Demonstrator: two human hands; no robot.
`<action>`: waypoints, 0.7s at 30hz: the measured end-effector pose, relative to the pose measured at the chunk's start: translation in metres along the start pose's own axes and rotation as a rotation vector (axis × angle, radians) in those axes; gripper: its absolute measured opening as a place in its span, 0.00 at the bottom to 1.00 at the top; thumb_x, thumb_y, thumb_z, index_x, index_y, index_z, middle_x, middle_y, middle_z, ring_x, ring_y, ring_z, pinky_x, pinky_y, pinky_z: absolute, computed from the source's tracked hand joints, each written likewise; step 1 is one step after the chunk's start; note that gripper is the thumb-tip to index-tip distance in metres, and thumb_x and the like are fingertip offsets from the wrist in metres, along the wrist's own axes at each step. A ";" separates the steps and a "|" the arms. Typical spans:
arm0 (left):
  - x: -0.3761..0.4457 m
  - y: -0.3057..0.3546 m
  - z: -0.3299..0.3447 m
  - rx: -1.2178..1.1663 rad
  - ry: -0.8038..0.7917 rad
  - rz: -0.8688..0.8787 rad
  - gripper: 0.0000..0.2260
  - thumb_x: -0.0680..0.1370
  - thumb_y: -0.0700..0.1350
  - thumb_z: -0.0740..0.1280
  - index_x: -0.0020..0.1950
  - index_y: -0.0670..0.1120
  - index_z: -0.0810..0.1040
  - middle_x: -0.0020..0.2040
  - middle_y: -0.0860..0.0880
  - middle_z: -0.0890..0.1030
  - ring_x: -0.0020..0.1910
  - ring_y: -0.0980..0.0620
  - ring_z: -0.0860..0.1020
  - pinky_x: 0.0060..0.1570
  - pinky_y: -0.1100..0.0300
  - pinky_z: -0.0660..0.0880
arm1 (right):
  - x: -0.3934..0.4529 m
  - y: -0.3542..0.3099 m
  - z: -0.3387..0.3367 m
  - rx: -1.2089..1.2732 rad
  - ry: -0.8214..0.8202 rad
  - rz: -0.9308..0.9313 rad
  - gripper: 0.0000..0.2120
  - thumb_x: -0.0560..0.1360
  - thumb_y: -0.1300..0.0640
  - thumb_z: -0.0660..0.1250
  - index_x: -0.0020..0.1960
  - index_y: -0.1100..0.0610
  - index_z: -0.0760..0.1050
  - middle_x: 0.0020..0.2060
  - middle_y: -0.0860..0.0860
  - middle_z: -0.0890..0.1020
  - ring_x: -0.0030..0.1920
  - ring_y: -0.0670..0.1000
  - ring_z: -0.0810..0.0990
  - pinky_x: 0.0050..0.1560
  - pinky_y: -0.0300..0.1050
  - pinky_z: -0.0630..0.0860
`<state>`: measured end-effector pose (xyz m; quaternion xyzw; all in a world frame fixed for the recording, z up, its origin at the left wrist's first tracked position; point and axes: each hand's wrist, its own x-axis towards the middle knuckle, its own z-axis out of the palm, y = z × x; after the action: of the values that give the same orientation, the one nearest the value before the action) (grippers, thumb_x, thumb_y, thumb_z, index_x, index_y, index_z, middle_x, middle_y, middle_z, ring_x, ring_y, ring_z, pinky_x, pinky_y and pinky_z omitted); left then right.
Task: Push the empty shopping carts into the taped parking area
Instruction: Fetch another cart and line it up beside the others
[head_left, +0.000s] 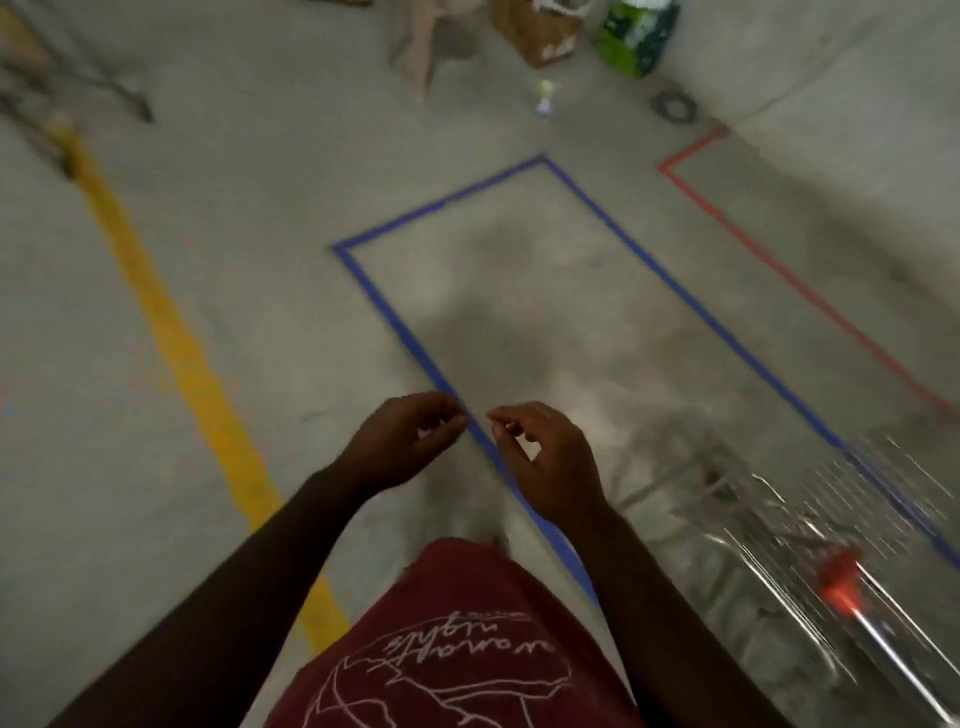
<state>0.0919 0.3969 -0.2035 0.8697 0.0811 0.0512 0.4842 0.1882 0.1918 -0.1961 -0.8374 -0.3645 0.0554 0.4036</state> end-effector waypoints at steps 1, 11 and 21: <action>0.000 -0.015 -0.017 -0.003 0.040 -0.024 0.09 0.81 0.51 0.69 0.52 0.47 0.85 0.47 0.53 0.85 0.45 0.53 0.83 0.48 0.49 0.80 | 0.022 -0.004 0.016 0.022 -0.039 -0.019 0.08 0.81 0.54 0.69 0.56 0.52 0.84 0.49 0.45 0.85 0.47 0.44 0.82 0.50 0.43 0.79; 0.077 -0.152 -0.187 -0.083 0.244 -0.197 0.05 0.81 0.48 0.71 0.49 0.60 0.81 0.52 0.58 0.84 0.49 0.55 0.84 0.50 0.59 0.80 | 0.263 -0.039 0.153 0.250 -0.224 -0.121 0.09 0.80 0.54 0.69 0.57 0.53 0.85 0.45 0.43 0.88 0.46 0.42 0.86 0.48 0.49 0.83; 0.168 -0.254 -0.373 -0.192 0.560 -0.363 0.05 0.81 0.48 0.71 0.46 0.52 0.80 0.56 0.56 0.84 0.49 0.50 0.84 0.50 0.54 0.80 | 0.522 -0.116 0.280 0.263 -0.449 -0.258 0.09 0.81 0.51 0.68 0.57 0.49 0.85 0.48 0.40 0.87 0.45 0.45 0.86 0.46 0.52 0.83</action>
<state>0.1713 0.8716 -0.2215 0.7438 0.3590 0.2083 0.5239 0.3946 0.7595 -0.1947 -0.6914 -0.5377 0.2346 0.4216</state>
